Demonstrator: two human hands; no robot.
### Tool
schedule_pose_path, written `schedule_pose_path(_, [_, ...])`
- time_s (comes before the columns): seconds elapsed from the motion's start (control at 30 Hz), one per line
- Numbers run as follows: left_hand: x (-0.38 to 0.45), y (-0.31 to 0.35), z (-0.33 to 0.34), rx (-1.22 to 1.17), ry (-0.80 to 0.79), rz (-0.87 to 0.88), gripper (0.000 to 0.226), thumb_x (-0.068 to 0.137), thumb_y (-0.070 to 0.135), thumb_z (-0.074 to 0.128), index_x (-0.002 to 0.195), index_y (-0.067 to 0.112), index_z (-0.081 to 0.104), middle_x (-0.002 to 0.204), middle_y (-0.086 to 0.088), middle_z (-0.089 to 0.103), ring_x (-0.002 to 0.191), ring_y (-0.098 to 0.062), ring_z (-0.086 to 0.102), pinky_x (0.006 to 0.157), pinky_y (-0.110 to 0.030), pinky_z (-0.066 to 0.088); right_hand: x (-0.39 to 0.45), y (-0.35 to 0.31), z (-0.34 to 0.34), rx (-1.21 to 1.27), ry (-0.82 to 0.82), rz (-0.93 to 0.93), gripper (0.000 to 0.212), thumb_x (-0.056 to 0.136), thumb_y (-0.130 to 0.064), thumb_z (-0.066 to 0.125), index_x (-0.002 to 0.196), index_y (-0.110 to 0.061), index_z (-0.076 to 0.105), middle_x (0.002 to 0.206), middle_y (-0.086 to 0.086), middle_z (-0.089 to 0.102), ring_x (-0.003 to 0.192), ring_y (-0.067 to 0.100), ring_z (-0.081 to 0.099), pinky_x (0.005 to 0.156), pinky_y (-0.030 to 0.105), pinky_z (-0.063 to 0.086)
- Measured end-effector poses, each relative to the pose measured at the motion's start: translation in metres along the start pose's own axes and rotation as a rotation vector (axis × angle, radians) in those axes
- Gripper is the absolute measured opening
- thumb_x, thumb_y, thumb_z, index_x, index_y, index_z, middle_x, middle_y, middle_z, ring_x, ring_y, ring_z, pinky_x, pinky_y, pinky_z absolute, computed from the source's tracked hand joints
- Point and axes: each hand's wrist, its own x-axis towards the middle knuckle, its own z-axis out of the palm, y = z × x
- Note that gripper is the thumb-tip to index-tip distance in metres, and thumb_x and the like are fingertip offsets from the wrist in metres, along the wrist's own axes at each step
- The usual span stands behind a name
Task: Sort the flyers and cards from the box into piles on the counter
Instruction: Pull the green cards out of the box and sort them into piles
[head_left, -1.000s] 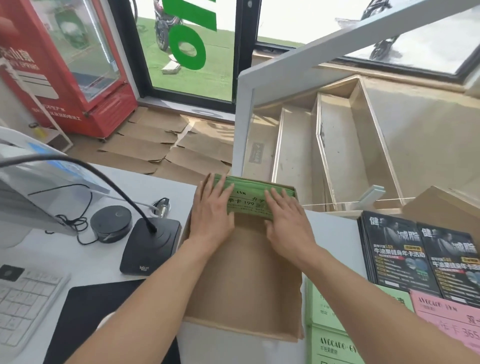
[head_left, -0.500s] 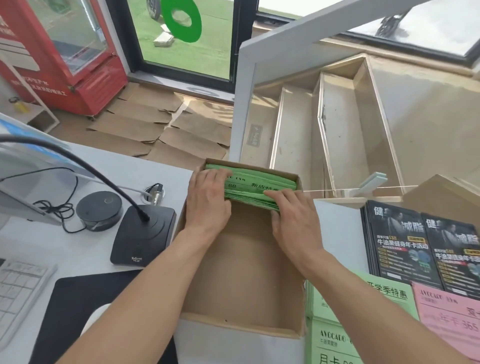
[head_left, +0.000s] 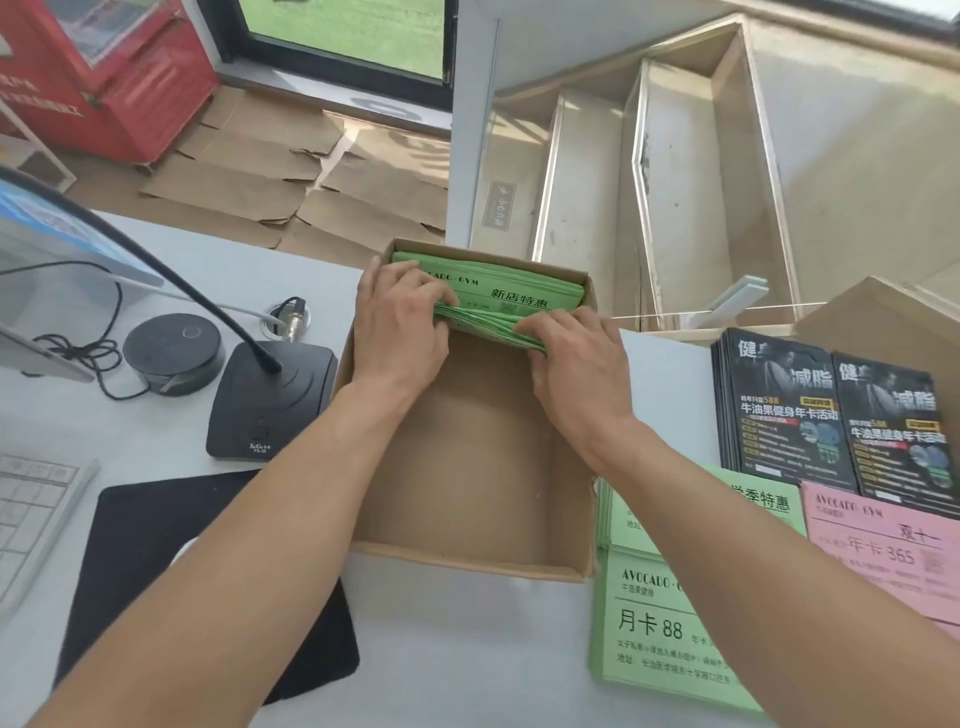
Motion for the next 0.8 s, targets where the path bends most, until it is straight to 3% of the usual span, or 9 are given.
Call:
schedule_pose_path(0.47, [-0.0002,0.003,-0.0042,-0.1,0.054,-0.012,0.031,0.071,0.003,0.077,0.094,0.02,0.063,0.103,-0.001,0.068,0.122,-0.024,0.055,0.121,-0.043,0.023,0.0012,0.0025,0.001,-0.076,0.067,-0.025,0.025,0.083,-0.013,0.072,0.102,-0.029,0.074,0.092,-0.006,0.067,0.095,0.026,0.051,0.082,0.035,0.031])
schedule_pose_path(0.8, [0.0002,-0.0004,-0.0005,-0.091,0.069,-0.014,0.029,0.077,0.011,0.076,0.102,0.02,0.066,0.11,-0.002,0.067,0.122,-0.024,0.052,0.122,-0.038,0.021,0.0014,0.0,-0.0001,-0.028,-0.029,-0.032,0.024,0.085,-0.012,0.069,0.105,-0.025,0.071,0.09,-0.004,0.072,0.087,0.026,0.059,0.081,0.037,0.036])
